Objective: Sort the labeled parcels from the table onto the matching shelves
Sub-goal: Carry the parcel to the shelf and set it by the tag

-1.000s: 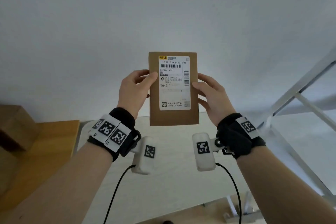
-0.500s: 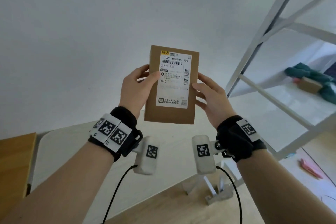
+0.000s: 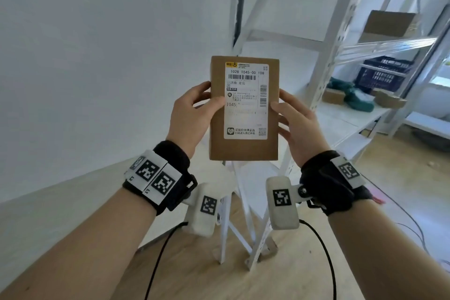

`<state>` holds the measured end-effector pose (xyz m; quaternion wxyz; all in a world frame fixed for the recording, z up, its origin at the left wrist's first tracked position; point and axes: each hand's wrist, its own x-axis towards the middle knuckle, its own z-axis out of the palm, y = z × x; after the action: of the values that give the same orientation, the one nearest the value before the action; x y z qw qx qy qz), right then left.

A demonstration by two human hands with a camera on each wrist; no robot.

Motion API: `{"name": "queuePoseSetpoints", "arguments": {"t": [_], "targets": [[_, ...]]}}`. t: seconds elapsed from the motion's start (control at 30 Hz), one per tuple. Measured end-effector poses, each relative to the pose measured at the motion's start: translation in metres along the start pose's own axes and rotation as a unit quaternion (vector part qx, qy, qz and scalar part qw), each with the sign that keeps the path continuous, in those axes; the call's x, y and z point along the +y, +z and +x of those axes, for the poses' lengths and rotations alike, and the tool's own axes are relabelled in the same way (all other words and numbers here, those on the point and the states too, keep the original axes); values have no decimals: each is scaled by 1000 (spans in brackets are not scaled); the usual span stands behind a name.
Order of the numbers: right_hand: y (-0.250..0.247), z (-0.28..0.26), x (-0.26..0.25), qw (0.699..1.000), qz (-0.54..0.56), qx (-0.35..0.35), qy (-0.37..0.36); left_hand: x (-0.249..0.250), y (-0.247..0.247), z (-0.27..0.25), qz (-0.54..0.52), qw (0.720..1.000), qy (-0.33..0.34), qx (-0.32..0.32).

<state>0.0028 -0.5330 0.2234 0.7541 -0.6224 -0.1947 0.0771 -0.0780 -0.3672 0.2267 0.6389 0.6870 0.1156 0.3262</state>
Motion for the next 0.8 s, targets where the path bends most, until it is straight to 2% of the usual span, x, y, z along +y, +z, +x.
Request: {"name": "queuePoseSetpoints", "arguments": {"t": [0.23, 0.43, 0.6, 0.8], "targets": [[-121, -22, -42, 998, 11, 51, -43, 28, 121, -34, -34, 998, 24, -37], [-196, -14, -69, 994, 16, 81, -72, 48, 206, -33, -37, 994, 63, -81], [-254, 11, -86, 990, 10, 112, -89, 55, 274, -12, -46, 989, 90, -106], [-326, 73, -109, 984, -35, 127, -120, 57, 365, 34, -85, 980, 119, -131]]}}
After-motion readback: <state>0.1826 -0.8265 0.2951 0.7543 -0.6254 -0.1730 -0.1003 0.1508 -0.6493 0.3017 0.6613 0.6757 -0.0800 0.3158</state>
